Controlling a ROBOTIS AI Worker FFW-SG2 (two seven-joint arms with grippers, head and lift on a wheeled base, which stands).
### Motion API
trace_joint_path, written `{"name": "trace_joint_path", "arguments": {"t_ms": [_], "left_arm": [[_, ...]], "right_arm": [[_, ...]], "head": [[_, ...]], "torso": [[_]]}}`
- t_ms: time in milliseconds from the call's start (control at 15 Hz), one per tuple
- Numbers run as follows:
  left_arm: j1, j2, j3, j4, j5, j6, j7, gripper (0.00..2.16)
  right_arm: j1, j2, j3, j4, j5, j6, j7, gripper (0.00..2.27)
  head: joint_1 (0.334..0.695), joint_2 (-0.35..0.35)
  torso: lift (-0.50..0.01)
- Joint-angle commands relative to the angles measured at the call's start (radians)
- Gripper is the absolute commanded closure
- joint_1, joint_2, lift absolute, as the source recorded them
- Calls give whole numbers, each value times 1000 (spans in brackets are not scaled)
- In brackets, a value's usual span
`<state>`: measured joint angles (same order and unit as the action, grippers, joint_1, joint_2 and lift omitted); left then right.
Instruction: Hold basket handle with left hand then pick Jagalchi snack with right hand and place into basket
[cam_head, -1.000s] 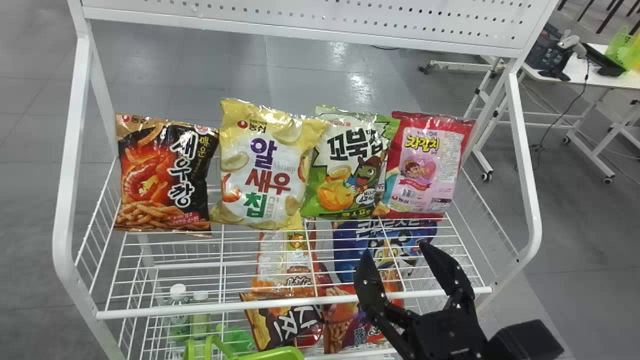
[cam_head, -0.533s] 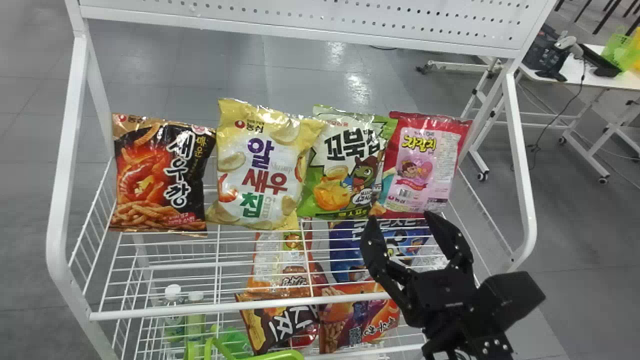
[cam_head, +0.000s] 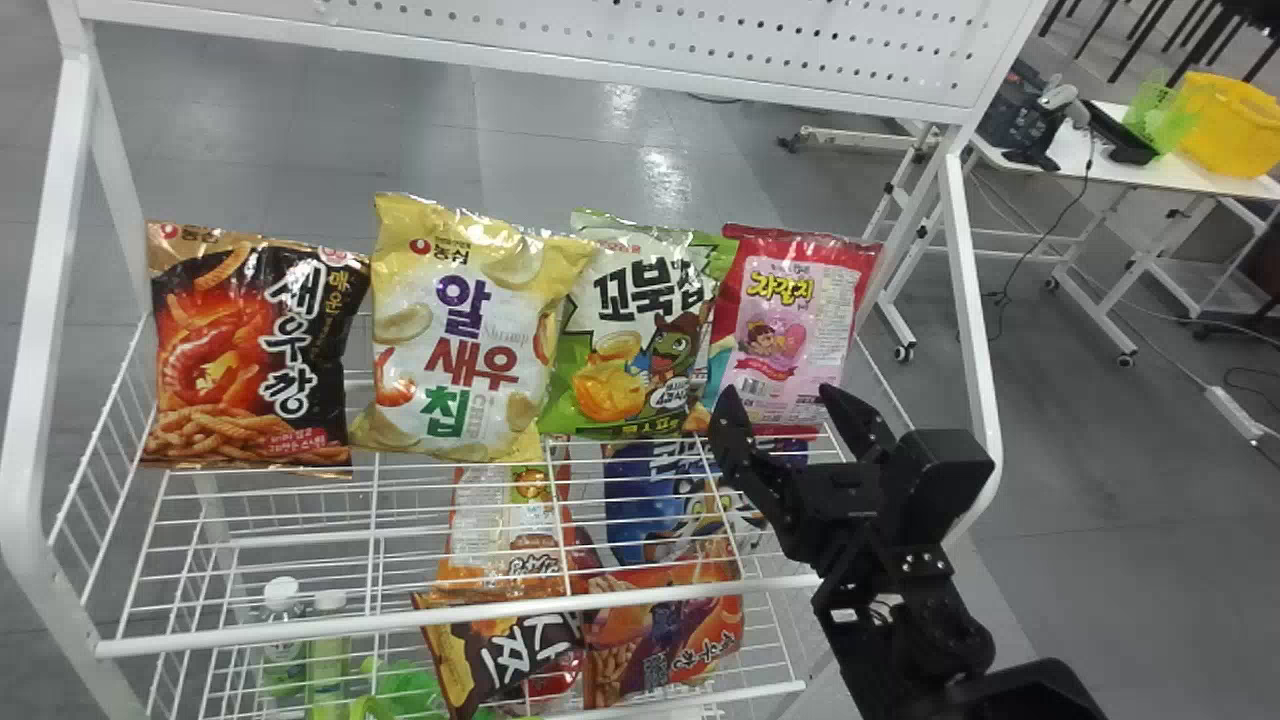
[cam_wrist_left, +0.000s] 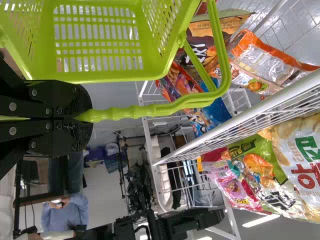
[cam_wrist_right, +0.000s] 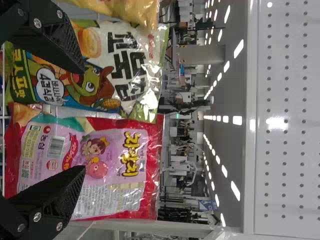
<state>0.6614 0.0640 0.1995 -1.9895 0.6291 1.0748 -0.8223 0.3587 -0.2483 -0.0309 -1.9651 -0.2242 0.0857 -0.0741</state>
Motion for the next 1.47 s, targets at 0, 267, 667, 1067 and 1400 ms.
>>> {"name": "trace_joint_path", "arguments": {"t_ms": [0,267,667,1067,1400], "left_arm": [[6,-1,4,-6,1,11,0,1814],[29,-1,27,-20,3,11,-23,1814],[52,-7,55,-23,8,11,-37,1818],[49,-7,54,-23,6,11,-32,1814],[41,-7,54,-15,3,11,-29,1814]], "right_arm": [[-40,-2,-23,34,-14,67,22,137],[-142,-6,-55,117,-35,181,79,137],[-262,-6,-44,213,-20,187,66,137],[-305,-22,-64,295,-27,181,65,137],[-348,-25,-67,345,-32,168,79,144]], "head": [[695,-334],[695,-350],[695,-343],[695,-350],[695,-350]], "torso": [[-10],[-10],[-10],[-10],[-10]]}}
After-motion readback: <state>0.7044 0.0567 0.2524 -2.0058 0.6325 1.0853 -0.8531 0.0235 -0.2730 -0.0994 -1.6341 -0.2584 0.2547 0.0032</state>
